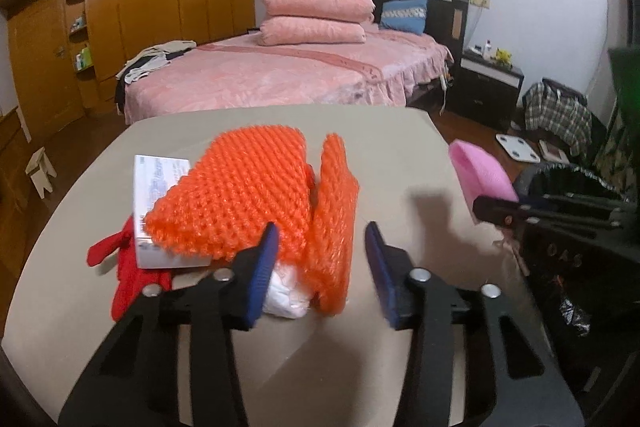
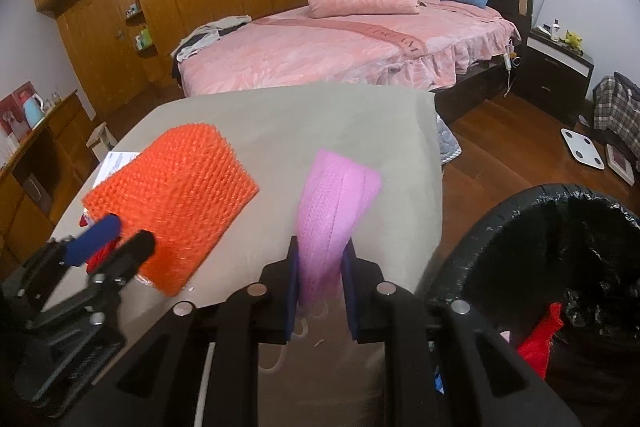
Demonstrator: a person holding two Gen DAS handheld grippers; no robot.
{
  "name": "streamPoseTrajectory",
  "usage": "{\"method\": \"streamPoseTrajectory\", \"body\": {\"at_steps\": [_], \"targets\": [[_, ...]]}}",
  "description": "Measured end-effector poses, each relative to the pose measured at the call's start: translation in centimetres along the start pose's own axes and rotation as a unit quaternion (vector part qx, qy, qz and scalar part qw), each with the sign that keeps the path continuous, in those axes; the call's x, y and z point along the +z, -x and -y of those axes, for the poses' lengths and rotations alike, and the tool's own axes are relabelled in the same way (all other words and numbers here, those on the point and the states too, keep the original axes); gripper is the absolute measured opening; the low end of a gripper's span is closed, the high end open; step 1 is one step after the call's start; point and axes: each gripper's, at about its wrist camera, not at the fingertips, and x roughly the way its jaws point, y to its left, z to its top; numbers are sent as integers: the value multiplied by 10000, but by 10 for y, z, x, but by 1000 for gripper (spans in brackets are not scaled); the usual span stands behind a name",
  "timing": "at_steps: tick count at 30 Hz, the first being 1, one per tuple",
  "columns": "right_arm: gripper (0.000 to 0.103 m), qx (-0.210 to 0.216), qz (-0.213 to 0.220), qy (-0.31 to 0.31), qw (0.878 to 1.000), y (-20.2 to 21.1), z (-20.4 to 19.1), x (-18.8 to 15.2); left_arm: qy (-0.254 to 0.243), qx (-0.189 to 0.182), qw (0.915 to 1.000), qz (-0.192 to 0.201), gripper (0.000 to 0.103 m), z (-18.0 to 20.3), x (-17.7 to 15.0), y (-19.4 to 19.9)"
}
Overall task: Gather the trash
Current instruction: 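Grasp the pink face mask with the right tool, then grasp the orange mesh strip with the left tool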
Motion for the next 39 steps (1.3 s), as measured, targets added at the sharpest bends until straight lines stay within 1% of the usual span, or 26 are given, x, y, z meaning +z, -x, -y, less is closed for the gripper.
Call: {"method": "streamPoseTrajectory", "body": {"at_steps": [1, 3, 5, 11, 18, 29, 39], "targets": [[19, 2, 4, -10, 10000, 0, 1, 0, -34, 4, 10000, -18, 31, 2, 0, -1], [19, 14, 16, -44, 10000, 2, 2, -1, -87, -18, 10000, -38, 25, 6, 0, -3], [19, 18, 36, -54, 10000, 4, 4, 0, -106, -4, 9999, -13, 13, 8, 0, -1], [19, 29, 126, -62, 9999, 13, 7, 0, -138, -47, 9997, 188, 11, 13, 5, 14], [19, 60, 264, -42, 9996, 31, 9, 1, -101, -181, 9990, 402, 11, 19, 14, 35], [19, 39, 689, -66, 9976, 79, 24, 8, -106, -380, 9977, 556, 11, 40, 26, 61], [19, -149, 1012, -122, 9947, 121, 50, 9, -194, -671, 9953, 674, 11, 65, 35, 80]]}}
